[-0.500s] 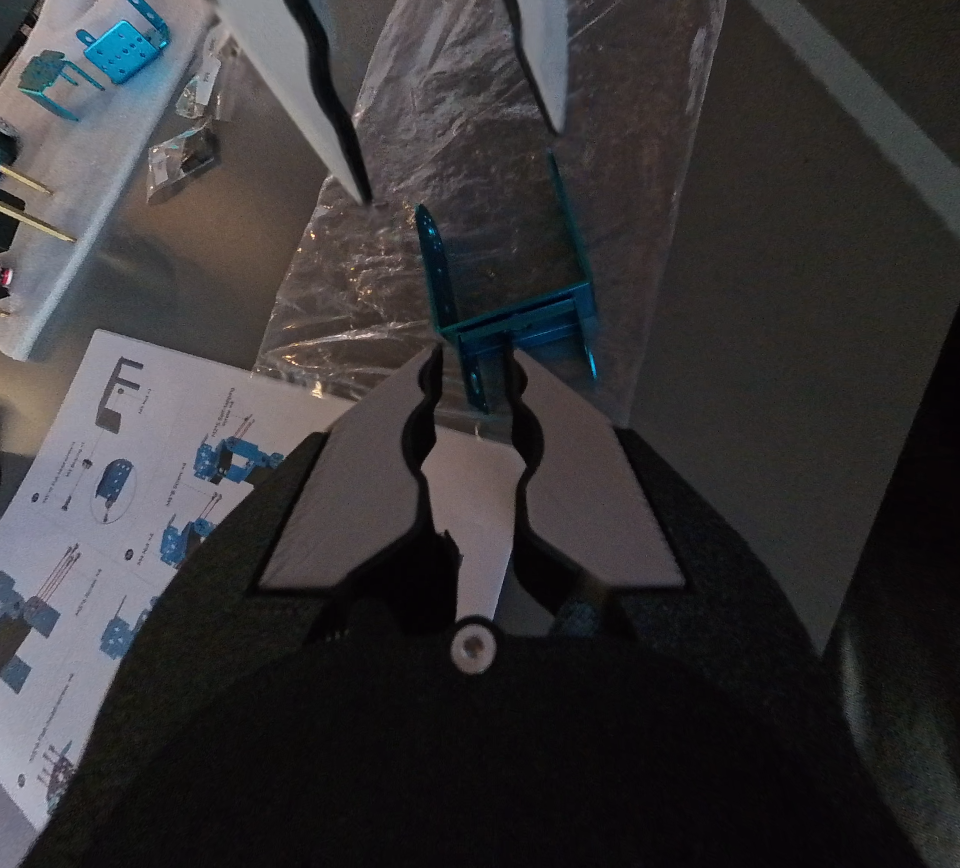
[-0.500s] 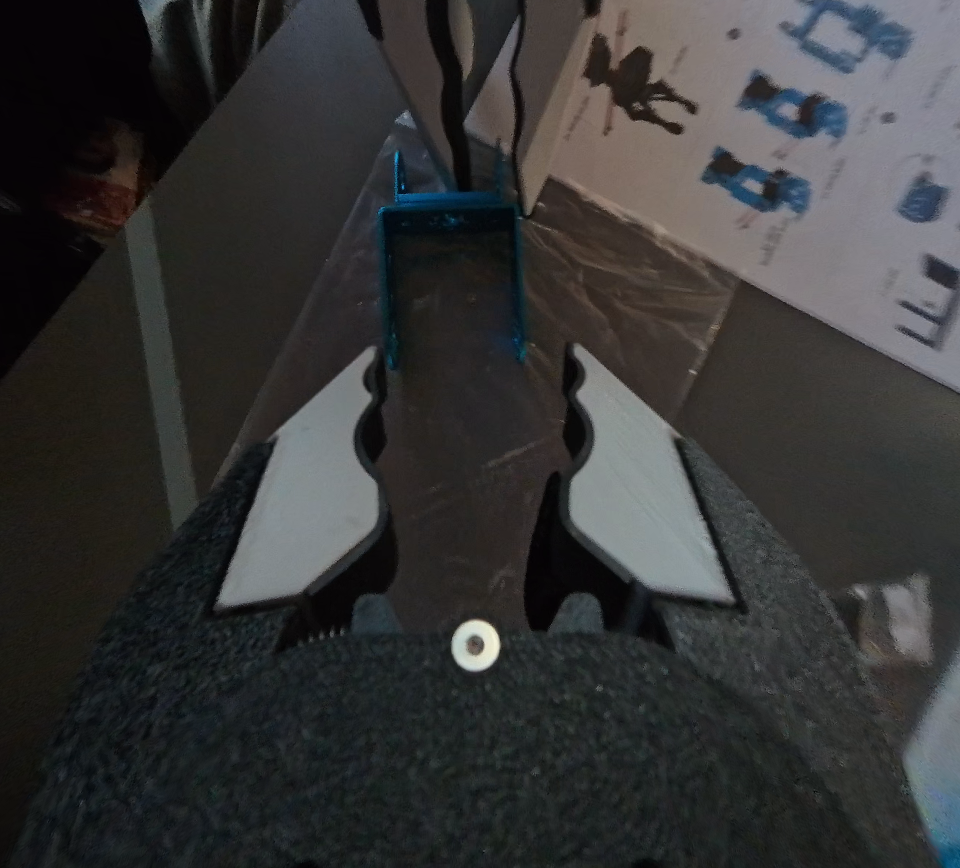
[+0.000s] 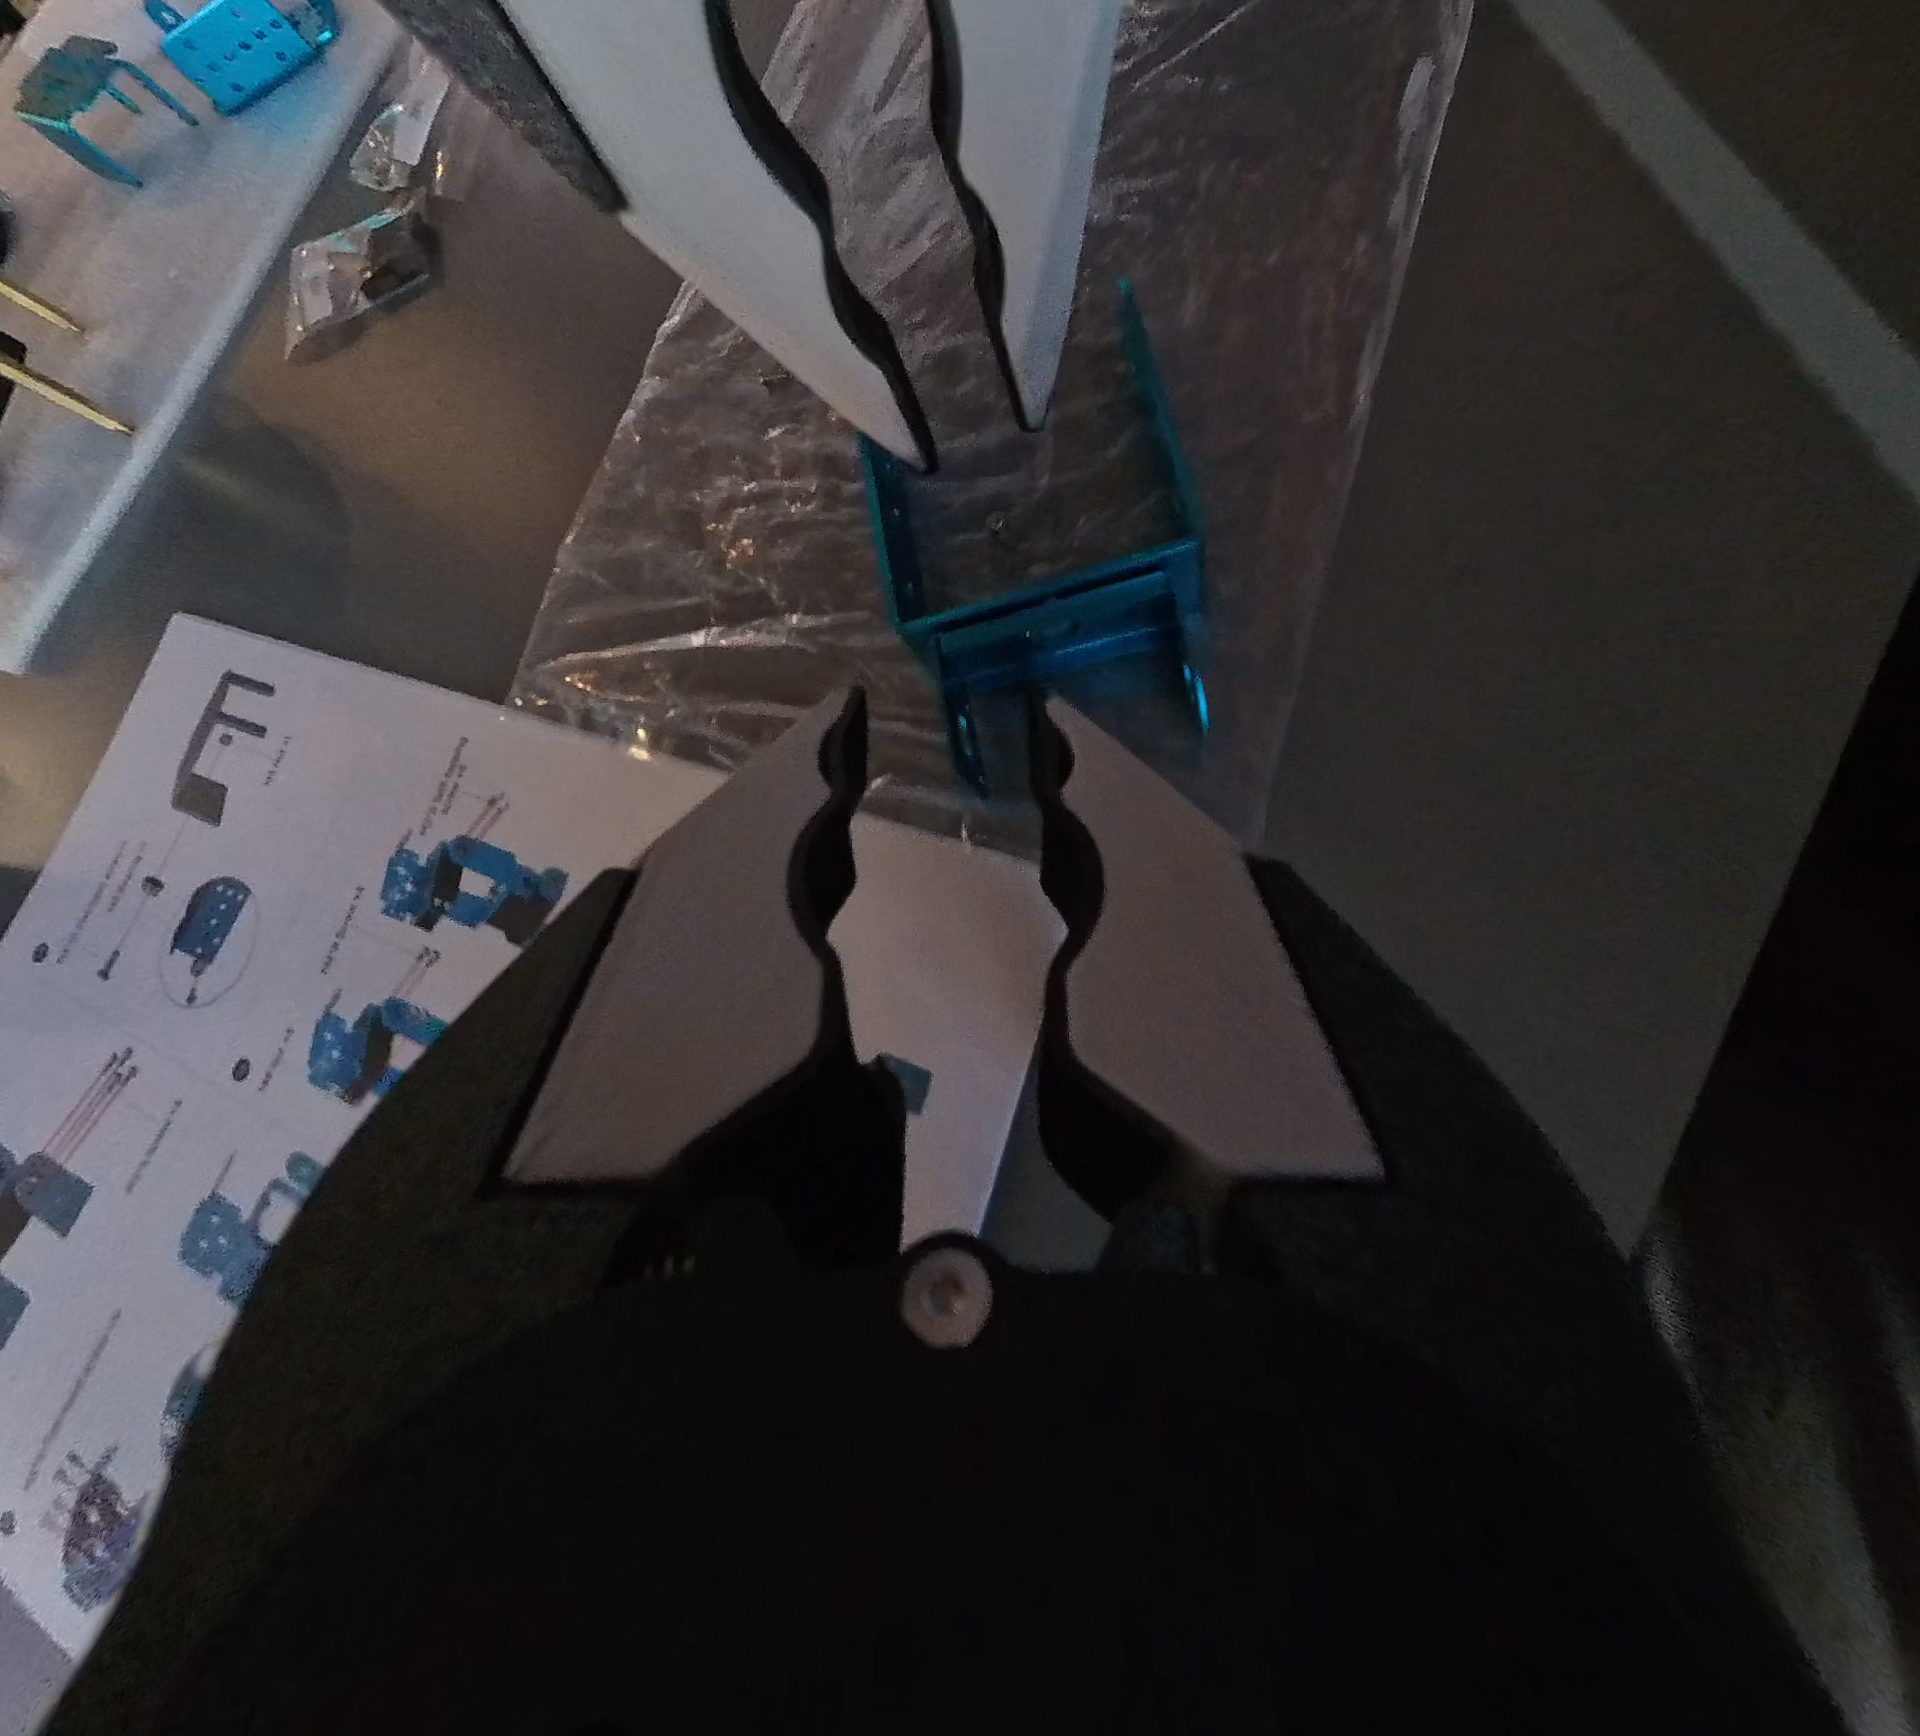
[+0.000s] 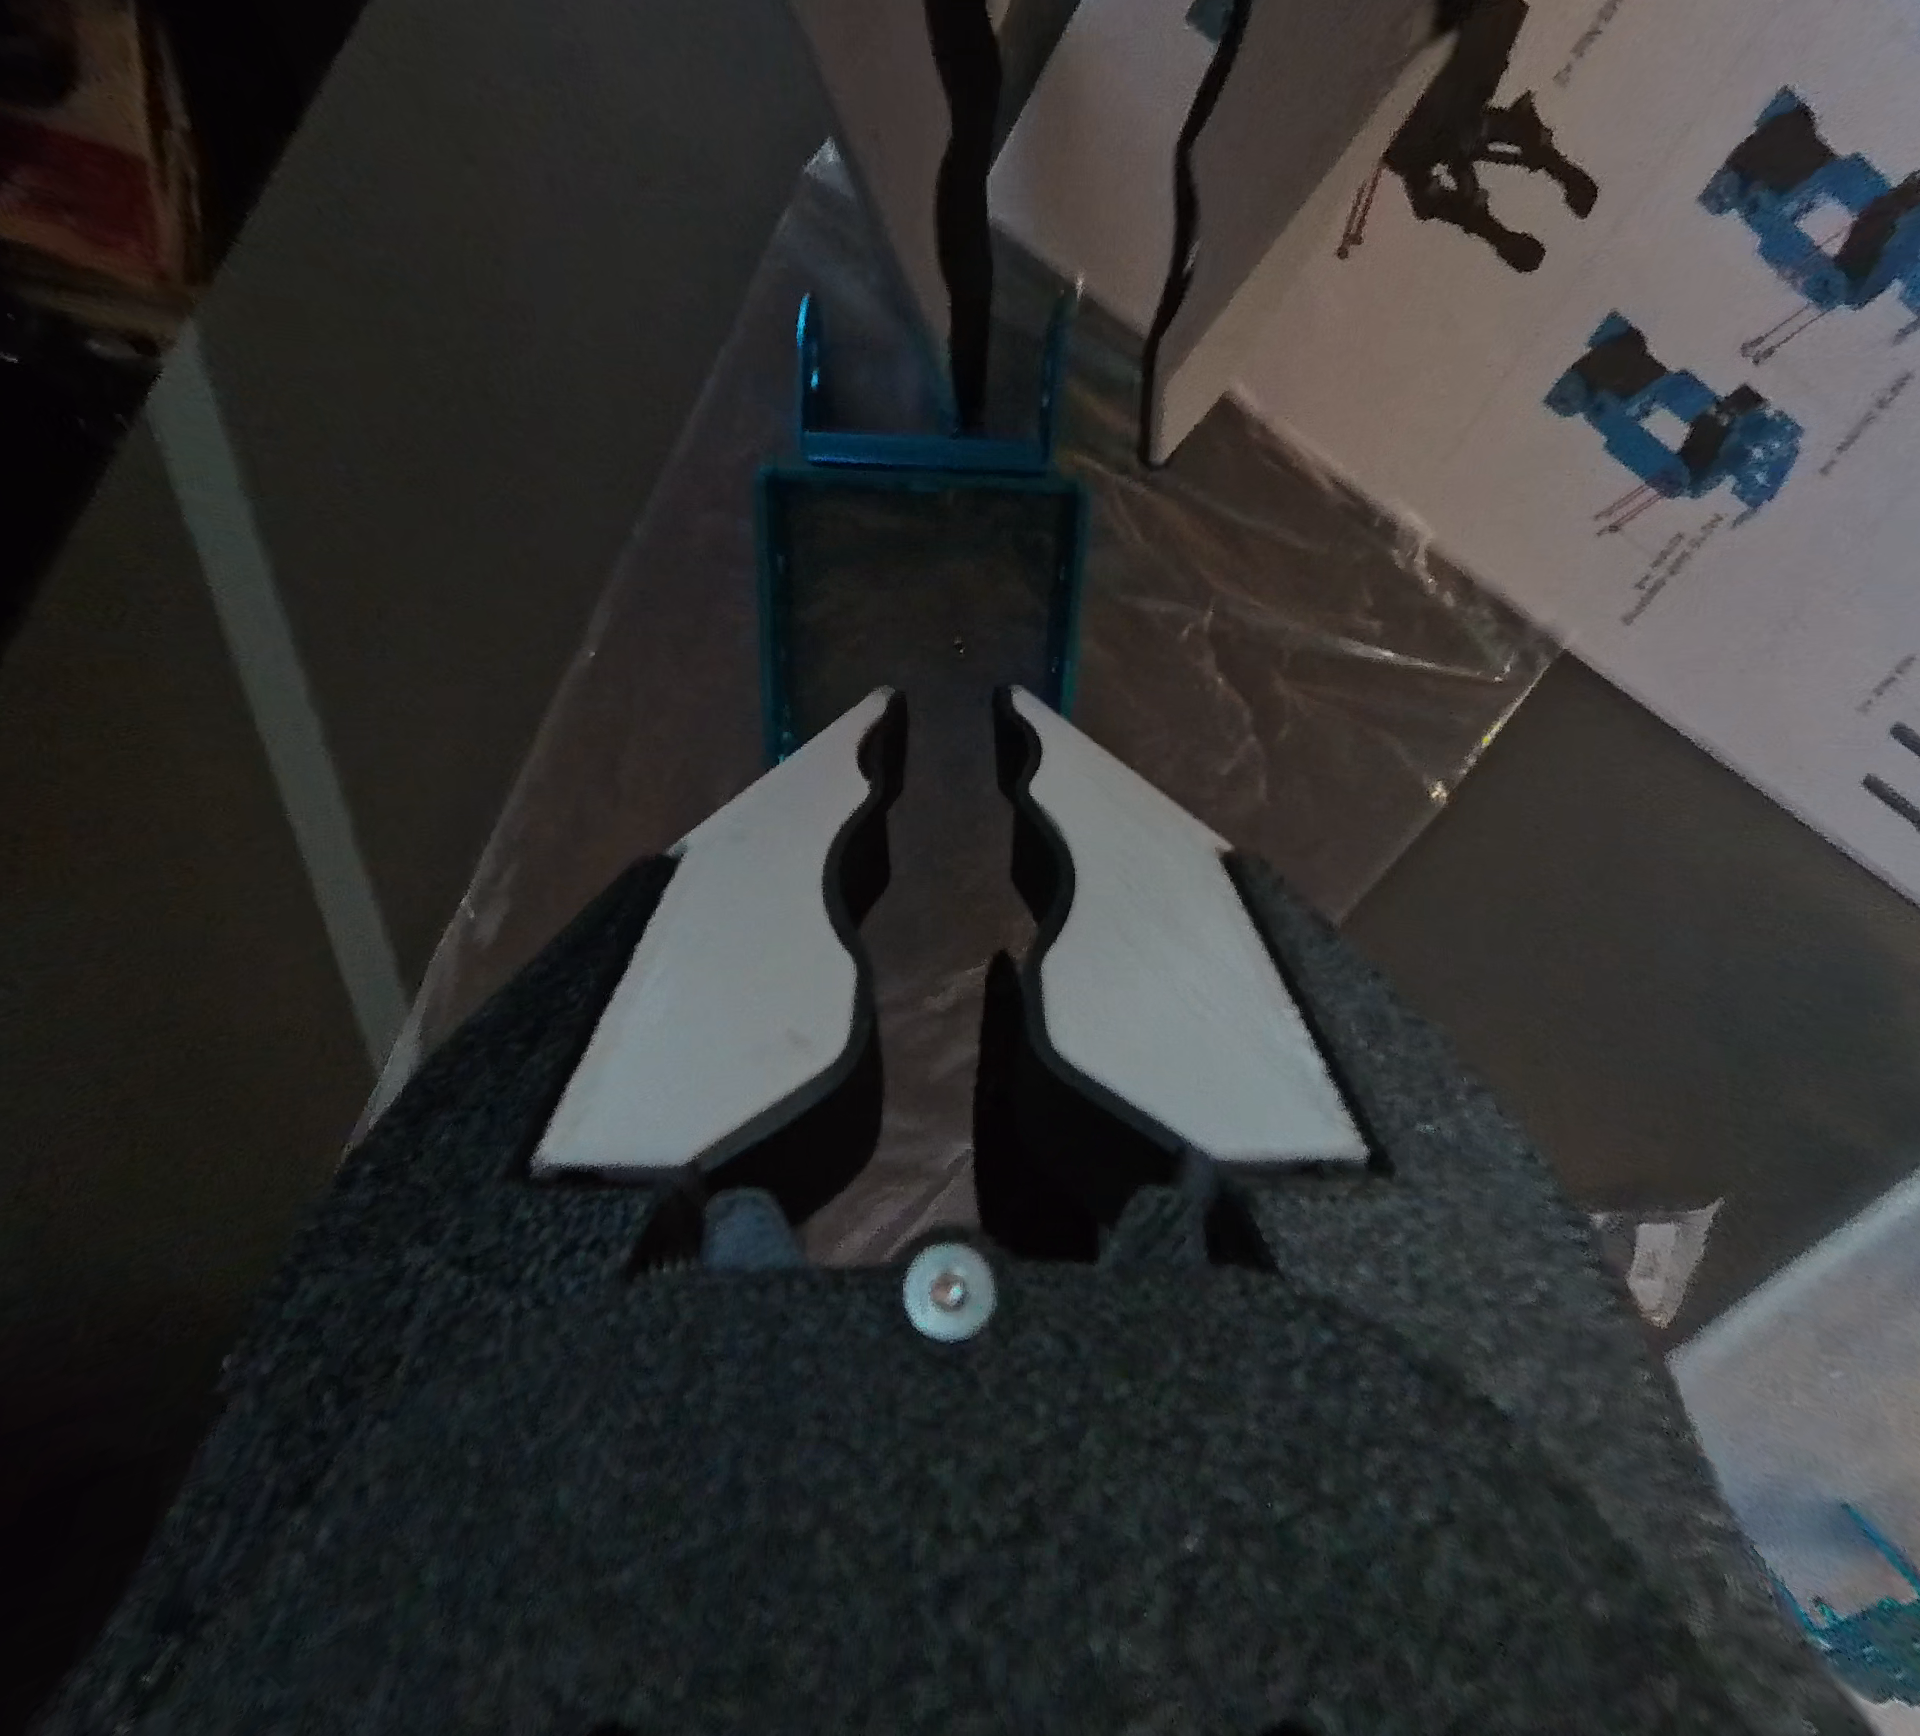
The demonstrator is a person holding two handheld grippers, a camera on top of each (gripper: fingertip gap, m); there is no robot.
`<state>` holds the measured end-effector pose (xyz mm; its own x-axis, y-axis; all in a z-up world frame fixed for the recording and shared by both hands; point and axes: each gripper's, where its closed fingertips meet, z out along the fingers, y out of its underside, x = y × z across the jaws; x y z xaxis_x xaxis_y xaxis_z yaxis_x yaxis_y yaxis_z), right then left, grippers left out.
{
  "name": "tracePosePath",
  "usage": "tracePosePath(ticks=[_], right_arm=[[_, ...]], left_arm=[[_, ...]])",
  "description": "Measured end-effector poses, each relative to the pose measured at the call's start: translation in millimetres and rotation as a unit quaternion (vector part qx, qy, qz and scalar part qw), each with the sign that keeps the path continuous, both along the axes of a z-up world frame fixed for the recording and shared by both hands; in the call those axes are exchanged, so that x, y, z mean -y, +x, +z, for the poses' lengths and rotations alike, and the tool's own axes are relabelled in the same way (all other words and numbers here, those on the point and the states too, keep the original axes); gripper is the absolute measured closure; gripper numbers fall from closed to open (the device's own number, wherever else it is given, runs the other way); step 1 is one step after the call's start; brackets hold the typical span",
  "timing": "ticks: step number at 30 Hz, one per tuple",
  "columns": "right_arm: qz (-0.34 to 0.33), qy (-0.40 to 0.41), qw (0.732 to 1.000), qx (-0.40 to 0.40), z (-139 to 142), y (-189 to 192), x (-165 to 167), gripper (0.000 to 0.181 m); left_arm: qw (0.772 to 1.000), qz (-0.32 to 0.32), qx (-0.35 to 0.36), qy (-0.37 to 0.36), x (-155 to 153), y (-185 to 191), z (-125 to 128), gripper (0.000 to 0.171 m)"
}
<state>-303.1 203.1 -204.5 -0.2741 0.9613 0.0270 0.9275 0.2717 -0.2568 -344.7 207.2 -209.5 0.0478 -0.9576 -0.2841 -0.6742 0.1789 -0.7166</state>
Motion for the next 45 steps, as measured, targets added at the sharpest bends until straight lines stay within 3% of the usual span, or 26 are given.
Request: tracePosePath(ticks=[15,32,38,41,45], right_arm=[[0.007,0.001,0.999,0.050,-15.4,-5.3,0.5,0.171],[0.012,0.014,0.999,0.035,-10.5,-2.3,1.5,0.180],[0.003,-0.024,0.998,-0.063,3.9,-11.9,4.0,0.181],[-0.058,-0.045,0.991,-0.114,6.6,-14.0,-6.6,0.181],[-0.134,-0.148,0.968,-0.153,3.7,-21.2,3.7,0.179]], left_arm=[[0.998,0.041,0.042,-0.015,-12.9,-47.5,30.7,0.136],[0.999,0.028,0.021,-0.012,-5.6,-38.4,21.7,0.136],[0.999,0.020,0.026,-0.013,-2.1,-29.8,20.6,0.136],[1.000,0.016,0.018,-0.009,0.2,-24.3,15.5,0.136],[0.999,0.028,0.018,0.009,-6.1,-15.8,12.2,0.136]])
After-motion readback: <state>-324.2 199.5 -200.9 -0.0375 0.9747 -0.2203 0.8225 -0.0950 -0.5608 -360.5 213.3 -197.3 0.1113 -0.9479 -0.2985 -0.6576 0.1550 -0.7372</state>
